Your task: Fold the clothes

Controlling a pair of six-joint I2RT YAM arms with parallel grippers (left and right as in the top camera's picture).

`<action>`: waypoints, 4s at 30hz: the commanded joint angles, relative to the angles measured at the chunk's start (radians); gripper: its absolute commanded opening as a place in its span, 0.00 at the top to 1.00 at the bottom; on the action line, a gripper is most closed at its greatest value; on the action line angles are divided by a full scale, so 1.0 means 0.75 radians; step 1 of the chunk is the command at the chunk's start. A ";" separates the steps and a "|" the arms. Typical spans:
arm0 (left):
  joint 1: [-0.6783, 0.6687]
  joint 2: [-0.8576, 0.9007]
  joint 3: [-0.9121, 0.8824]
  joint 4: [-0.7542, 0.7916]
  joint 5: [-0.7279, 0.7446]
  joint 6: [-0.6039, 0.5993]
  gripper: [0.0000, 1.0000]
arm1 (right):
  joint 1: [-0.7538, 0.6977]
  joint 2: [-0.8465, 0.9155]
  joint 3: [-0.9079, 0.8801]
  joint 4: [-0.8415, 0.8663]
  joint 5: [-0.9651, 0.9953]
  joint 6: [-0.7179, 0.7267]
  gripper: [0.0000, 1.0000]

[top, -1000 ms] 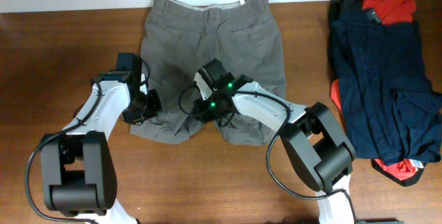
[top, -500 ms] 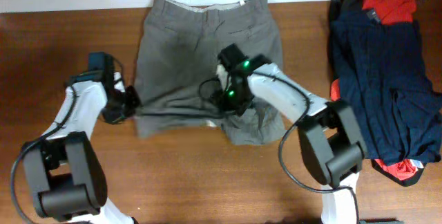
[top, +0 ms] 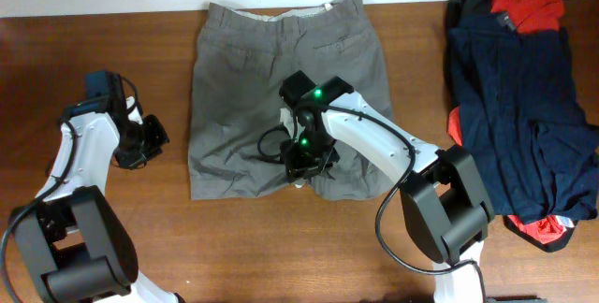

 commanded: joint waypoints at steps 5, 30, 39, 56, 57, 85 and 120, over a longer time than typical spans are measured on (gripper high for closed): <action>-0.196 -0.033 0.023 -0.005 0.107 0.258 0.98 | -0.184 -0.109 0.203 -0.188 0.133 -0.127 0.47; -0.391 0.210 -0.097 0.125 -0.015 0.153 0.99 | -0.677 -0.098 -0.352 0.219 0.164 -0.213 0.81; -0.359 0.215 -0.097 0.113 -0.211 0.061 0.99 | -0.820 -0.098 -0.369 0.221 0.148 -0.210 0.96; -0.285 0.171 0.288 -0.345 -0.159 0.061 0.30 | -0.718 -0.114 0.076 -0.093 0.099 -0.294 0.64; -0.285 0.153 0.325 -0.364 -0.159 0.061 0.28 | -0.697 -0.114 0.076 -0.090 0.100 -0.294 0.66; -0.170 0.013 0.524 -0.108 -0.195 0.071 0.04 | -0.386 0.258 0.057 0.179 0.356 -0.432 0.96; -0.377 1.132 1.659 -0.027 0.200 0.370 0.16 | -0.613 0.304 1.436 -0.688 0.174 -0.488 0.38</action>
